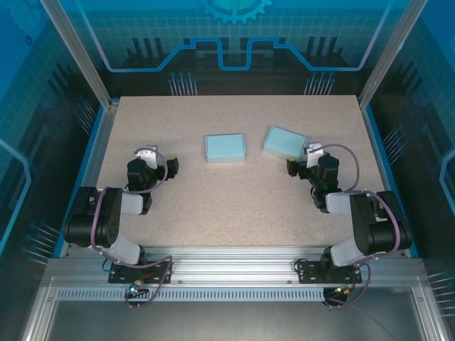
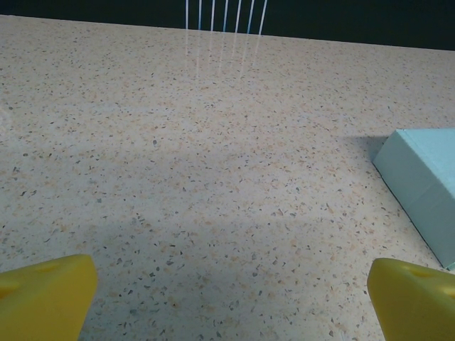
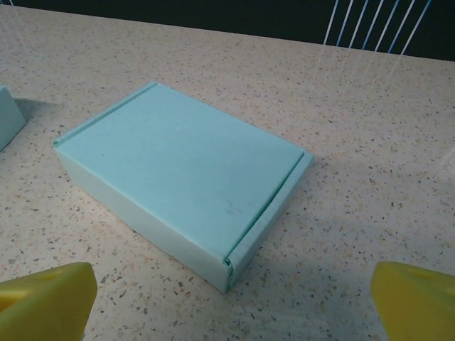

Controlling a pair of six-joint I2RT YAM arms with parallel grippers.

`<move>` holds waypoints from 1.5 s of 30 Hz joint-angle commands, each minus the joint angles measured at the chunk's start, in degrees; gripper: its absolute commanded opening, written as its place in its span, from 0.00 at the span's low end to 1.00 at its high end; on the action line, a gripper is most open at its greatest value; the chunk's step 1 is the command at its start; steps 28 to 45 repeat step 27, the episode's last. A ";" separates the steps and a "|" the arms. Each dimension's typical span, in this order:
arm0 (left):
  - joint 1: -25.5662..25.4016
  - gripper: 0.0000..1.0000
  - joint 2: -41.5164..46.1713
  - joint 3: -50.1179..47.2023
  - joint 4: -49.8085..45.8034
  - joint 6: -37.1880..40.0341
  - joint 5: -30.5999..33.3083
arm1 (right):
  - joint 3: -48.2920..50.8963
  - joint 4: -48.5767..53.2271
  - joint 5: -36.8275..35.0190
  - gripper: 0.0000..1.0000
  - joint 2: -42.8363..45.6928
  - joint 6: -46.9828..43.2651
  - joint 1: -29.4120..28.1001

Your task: Fold the paper box

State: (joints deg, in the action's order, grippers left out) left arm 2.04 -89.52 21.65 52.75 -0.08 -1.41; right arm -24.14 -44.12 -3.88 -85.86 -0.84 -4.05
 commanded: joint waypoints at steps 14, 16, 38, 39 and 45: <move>-0.35 0.99 0.81 0.26 -0.11 0.08 -1.23 | -0.36 0.61 -0.87 1.00 -0.26 0.90 0.48; -0.37 0.99 0.78 0.30 -0.19 0.08 -1.23 | -0.38 0.61 -0.87 1.00 -0.27 0.93 0.46; -1.34 0.99 0.82 0.14 0.00 0.87 0.00 | -0.38 0.62 -0.82 1.00 -0.27 0.86 0.50; -1.34 0.99 0.82 0.14 0.00 0.87 0.00 | -0.38 0.62 -0.82 1.00 -0.27 0.86 0.50; -1.34 0.99 0.82 0.14 0.00 0.87 0.00 | -0.38 0.62 -0.82 1.00 -0.27 0.86 0.50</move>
